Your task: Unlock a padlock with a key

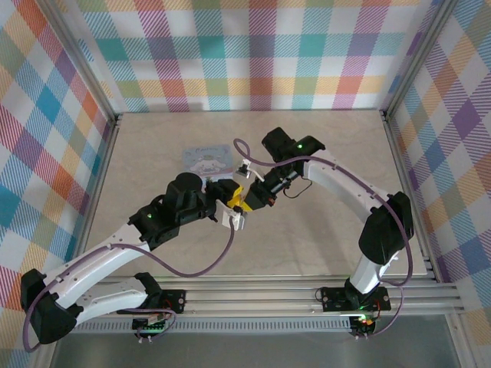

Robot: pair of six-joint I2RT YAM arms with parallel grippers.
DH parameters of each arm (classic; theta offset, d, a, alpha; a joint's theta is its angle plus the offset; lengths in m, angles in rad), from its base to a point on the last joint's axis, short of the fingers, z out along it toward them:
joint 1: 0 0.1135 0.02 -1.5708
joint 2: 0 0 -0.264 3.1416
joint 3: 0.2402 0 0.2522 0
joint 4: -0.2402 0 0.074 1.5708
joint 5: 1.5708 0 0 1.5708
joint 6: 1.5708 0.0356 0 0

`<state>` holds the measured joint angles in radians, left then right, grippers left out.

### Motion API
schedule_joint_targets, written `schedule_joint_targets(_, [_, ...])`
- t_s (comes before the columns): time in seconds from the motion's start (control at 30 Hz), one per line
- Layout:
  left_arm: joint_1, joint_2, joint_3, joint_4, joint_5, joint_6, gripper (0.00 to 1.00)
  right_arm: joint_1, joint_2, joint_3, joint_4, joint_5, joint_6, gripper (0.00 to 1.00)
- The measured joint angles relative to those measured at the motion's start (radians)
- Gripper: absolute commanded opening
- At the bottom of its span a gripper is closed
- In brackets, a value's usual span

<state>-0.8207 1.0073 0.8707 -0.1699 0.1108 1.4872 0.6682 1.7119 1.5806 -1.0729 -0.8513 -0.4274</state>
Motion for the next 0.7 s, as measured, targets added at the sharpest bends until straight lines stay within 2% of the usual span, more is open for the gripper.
schedule_joint_targets(0.07, [-0.014, 0.006, 0.0, -0.004, -0.011, 0.011, 0.16, 0.0, 0.003, 0.003, -0.01, 0.0, 0.0, 0.0])
schedule_joint_targets(0.13, [-0.024, 0.015, 0.0, 0.0, -0.029, 0.023, 0.0, -0.004, 0.007, 0.006, -0.022, 0.005, 0.0, 0.0])
schedule_joint_targets(0.2, [-0.031, 0.019, 0.0, -0.007, -0.045, 0.034, 0.0, -0.007, 0.013, 0.007, -0.031, 0.005, 0.004, 0.0])
schedule_joint_targets(0.27, [-0.036, 0.024, 0.0, -0.008, -0.058, 0.032, 0.0, -0.008, 0.014, 0.007, -0.032, 0.012, 0.013, 0.12])
schedule_joint_targets(0.33, [-0.039, 0.024, 0.0, -0.01, -0.069, 0.021, 0.0, -0.008, 0.013, 0.006, -0.021, 0.018, 0.025, 0.16])
schedule_joint_targets(0.37, [-0.039, 0.024, 0.0, -0.011, -0.076, 0.008, 0.0, -0.008, 0.011, 0.003, -0.007, 0.022, 0.033, 0.21])
schedule_joint_targets(0.47, [-0.04, 0.024, 0.005, -0.019, -0.085, -0.065, 0.0, -0.026, -0.013, -0.04, 0.065, 0.031, 0.069, 0.43])
schedule_joint_targets(0.7, [-0.033, 0.027, 0.057, -0.083, -0.075, -0.31, 0.0, -0.093, -0.143, -0.193, 0.32, 0.002, 0.194, 0.56])
